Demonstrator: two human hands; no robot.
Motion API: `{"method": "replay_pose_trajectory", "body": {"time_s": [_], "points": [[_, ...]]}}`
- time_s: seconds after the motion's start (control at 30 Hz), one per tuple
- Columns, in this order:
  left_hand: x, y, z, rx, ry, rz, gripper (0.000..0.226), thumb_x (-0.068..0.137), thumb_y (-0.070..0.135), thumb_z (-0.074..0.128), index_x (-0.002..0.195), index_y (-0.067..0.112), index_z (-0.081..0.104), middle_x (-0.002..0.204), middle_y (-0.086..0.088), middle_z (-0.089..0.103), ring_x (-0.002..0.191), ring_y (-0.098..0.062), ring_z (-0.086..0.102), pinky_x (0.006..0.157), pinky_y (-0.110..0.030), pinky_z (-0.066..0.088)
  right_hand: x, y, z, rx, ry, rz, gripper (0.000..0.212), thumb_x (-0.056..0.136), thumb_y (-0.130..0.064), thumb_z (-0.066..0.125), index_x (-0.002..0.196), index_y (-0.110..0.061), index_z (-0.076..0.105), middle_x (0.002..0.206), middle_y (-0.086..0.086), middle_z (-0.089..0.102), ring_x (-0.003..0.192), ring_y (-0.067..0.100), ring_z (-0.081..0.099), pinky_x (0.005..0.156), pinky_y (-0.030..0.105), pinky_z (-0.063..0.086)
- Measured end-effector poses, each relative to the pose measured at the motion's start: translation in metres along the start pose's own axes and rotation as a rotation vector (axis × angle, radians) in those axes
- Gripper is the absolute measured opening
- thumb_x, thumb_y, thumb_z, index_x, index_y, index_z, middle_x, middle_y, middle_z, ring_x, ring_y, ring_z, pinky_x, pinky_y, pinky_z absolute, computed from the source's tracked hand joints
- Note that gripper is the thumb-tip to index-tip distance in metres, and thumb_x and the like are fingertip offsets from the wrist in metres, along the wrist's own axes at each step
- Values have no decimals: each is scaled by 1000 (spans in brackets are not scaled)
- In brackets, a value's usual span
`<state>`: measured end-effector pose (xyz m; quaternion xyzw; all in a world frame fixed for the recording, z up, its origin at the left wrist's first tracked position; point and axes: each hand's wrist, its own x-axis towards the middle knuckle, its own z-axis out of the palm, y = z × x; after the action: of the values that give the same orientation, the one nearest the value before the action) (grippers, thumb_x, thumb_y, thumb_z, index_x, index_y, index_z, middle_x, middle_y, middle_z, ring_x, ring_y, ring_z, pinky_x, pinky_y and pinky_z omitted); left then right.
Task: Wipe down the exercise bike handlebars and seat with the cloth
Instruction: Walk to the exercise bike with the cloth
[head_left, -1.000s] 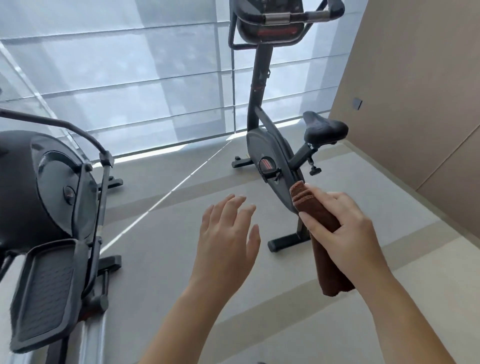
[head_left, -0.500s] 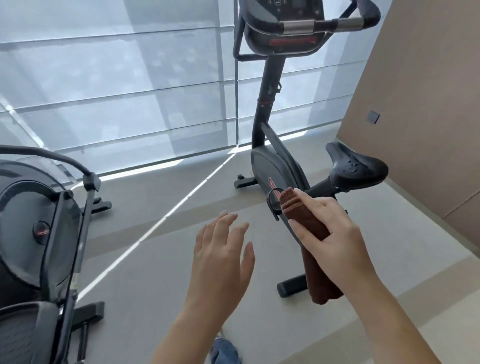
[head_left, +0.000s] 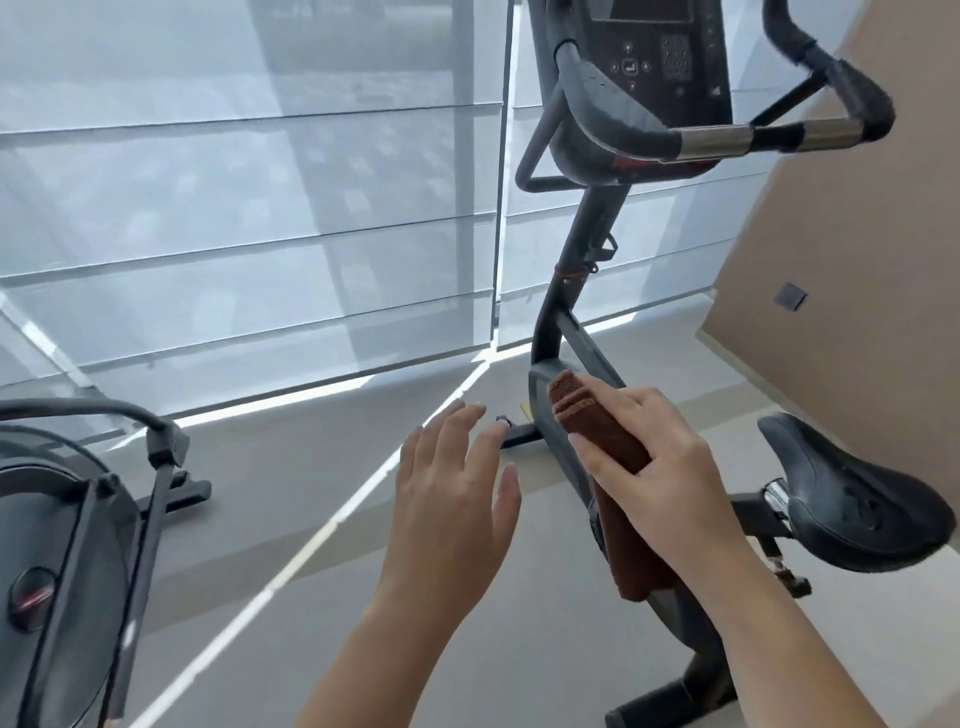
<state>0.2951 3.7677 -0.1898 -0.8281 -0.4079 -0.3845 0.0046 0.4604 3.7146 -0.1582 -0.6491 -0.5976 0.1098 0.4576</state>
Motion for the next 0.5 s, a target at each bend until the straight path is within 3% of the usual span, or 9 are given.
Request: {"method": "replay_pose_trajectory", "body": {"time_s": [0.17,0.37,0.5], "points": [[61,-36,32,21,19,48,30,86,23,43,105,9,60,114,-13,60,114,-27,46,94,-49,44,76,18,18,-3,42,-19,44,82,-31,63,123,-42,52,100,-18,52,94,8,55,85,32,51],[158,-77,76,88,73,114,32,87,22,43,108,7,61,115,-14,60,115,-31,51,95,-50,43,184,45,36,29,125,-75,43,77,-46,53,121,-45,49,99,-13,53,93,9,55,79,25,50],[240,-90,107,77,80,157,31,87,23,44,108,8,59,114,-15,60,114,-32,51,94,-49,43,257,65,25,11,185,-143,44,82,-43,56,125,-34,52,103,-7,55,94,10,56,84,27,51]]}}
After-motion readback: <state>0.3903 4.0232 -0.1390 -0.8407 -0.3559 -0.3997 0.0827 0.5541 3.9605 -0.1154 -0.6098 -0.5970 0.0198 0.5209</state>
